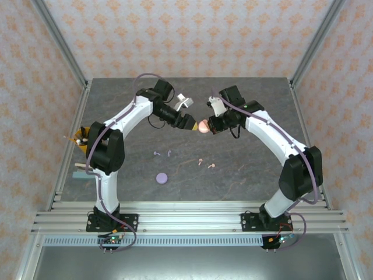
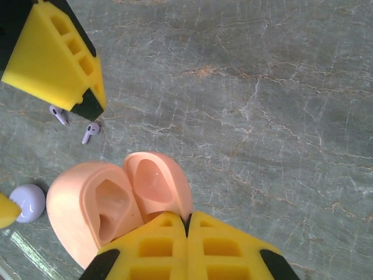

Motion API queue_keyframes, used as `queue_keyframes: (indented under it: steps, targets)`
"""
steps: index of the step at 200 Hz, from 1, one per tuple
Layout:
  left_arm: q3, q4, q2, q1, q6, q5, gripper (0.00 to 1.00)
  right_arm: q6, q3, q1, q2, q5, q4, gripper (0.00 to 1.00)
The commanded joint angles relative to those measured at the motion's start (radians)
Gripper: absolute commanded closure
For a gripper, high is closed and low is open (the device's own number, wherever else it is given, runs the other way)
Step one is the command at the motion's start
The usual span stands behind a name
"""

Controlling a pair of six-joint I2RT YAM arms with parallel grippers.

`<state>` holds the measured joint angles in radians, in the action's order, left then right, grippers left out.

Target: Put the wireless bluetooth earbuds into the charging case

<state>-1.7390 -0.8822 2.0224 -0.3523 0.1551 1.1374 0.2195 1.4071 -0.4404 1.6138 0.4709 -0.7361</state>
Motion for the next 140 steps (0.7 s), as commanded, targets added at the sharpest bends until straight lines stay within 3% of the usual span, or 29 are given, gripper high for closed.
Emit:
queue_keyframes:
  steps: [1, 36, 140]
  targets:
    - [-0.058, -0.086, 0.015, 0.006, 0.075, 0.103, 0.24, 0.044, 0.047, -0.001, 0.015, 0.004, -0.026, 1.0]
    - [-0.078, -0.147, 0.036, 0.006, 0.133, 0.168, 0.25, 0.049, 0.079, -0.01, 0.039, 0.026, -0.04, 1.0]
    - [-0.143, -0.282, 0.091, -0.006, 0.243, 0.211, 0.33, 0.069, 0.152, -0.075, 0.101, 0.008, -0.082, 1.0]
